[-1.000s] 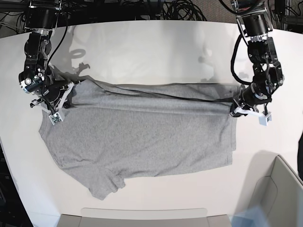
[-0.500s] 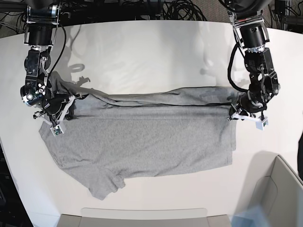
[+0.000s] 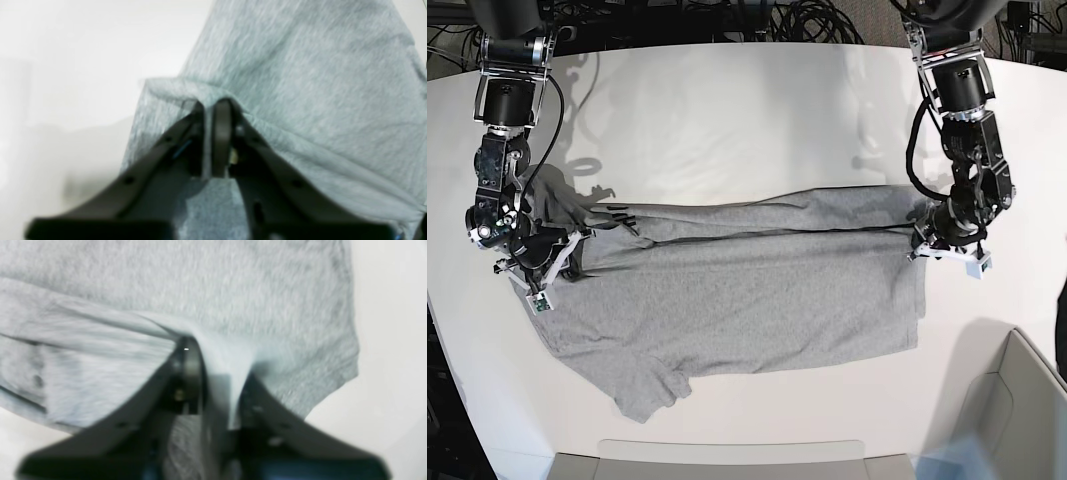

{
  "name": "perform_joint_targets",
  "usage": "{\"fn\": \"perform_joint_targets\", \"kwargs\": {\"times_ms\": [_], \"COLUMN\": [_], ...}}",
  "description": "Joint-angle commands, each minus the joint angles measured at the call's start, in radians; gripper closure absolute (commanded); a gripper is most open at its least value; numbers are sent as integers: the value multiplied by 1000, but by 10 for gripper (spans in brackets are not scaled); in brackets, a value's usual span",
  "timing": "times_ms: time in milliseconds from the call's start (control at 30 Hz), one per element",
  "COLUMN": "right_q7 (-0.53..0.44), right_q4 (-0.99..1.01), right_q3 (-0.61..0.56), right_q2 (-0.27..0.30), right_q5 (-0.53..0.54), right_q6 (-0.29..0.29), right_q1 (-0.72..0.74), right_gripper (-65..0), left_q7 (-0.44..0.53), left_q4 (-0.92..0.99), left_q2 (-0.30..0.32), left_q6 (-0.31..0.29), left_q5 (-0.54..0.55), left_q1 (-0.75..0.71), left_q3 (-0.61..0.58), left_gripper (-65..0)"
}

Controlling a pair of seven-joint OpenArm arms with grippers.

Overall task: Fold the T-shirt properly
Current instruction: 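Pull both grippers back toward the collar, straightening the folded layer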

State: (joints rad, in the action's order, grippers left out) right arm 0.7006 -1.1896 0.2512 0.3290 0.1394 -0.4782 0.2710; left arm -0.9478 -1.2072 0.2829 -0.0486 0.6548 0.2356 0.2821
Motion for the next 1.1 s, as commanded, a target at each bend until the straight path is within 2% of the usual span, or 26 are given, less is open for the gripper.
{"fn": "perform_joint_targets", "kwargs": {"times_ms": [0,67,200,367,567,767,1067], "right_q7": [-22,-20,-14,-6,113,75,-25], "right_q4": [-23,-29,-106,-224,-335,-292,-102], "right_q3": [6,7,21,133,280,334,325], "right_q2": [19,19,40,55,55,55,71], "right_q5": [12,15,65,138,141,141,141], "right_q6": [9,9,9,9,2,2,2], "right_q1": [27,26,-3,-100,-233,-362,-373], "right_gripper": [-126,-161,-166,-167,-169,-169,-168], "left_q7": [20,20,20,10,6,6,6], "left_q4": [-24,-41,-95,-190,-288,-352,-334], "left_q2": [17,17,19,19,19,17,17], "left_q6": [-1,2,2,2,2,2,2], "left_q5": [6,6,10,10,10,12,12], "left_q1": [28,28,20,-28,-117,-198,-210], "left_q3": [3,10,13,15,15,9,12], "left_gripper": [-114,-133,-133,-133,-134,-134,-137]}}
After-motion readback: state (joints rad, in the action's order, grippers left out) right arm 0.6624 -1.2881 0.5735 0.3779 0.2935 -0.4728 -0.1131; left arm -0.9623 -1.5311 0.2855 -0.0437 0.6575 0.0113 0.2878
